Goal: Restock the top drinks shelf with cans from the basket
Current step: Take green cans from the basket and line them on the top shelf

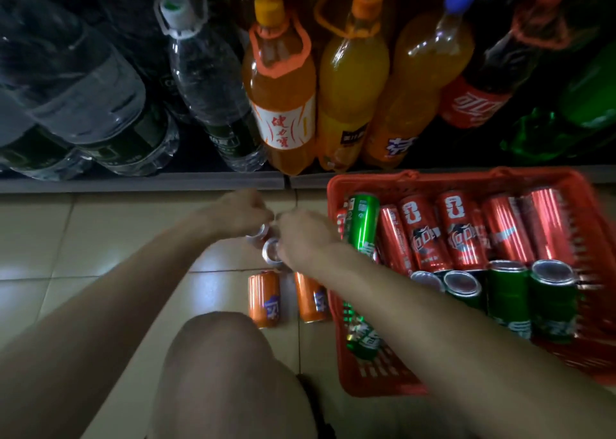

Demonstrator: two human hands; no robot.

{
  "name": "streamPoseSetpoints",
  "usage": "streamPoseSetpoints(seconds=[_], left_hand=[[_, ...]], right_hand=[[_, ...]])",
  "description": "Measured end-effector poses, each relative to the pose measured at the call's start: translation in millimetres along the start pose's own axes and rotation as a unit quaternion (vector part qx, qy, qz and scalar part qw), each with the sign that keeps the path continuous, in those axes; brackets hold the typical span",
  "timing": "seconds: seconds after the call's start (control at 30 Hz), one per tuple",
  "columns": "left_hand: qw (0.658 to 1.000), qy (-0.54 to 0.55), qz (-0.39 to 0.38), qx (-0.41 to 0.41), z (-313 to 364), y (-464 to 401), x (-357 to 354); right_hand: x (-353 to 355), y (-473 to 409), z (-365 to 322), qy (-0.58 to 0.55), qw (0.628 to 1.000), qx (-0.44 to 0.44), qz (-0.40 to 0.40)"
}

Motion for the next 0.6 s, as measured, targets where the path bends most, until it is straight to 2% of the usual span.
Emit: streamPoseSetpoints(seconds=[0.07,0.13,0.17,0.23,0.33,0.43,0.6], left_hand=[[0.992,0.11,0.066,-0.002,39,0,24],[0.981,0.19,0.051,0.0,77,4,16],[0.981,0.192,0.035,-0.006,96,6,6],[0.99,0.133,0.022,-0.032,124,10,-21],[0.997,0.037,0.024,-0.057,153,20,-64],[0.998,0.035,0.009,-0.051,169,25,-102],[0.997,0.019,-0.059,-0.043,181,35,-134]], right_hand=[[51,-3,29,-0.031,0.992,-0.013,0.121],[81,2,76,-0.058,0.97,-0.059,0.227],[91,7,100,-0.059,0.963,-0.085,0.247],[95,16,144,-0.047,0.96,-0.129,0.244],[82,32,192,-0.008,0.961,-0.203,0.19],[61,50,222,0.03,0.958,-0.251,0.132],[49,65,249,-0.013,0.956,-0.275,0.099]])
Point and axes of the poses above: each hand's wrist, its own y-axis away from the middle knuckle, its own x-axis out of the back of the hand, z = x × y, the point moved 7 cm from there along -y, towards the middle knuckle, and after that the axes turned 14 degrees about z, right-handed, at the moved point
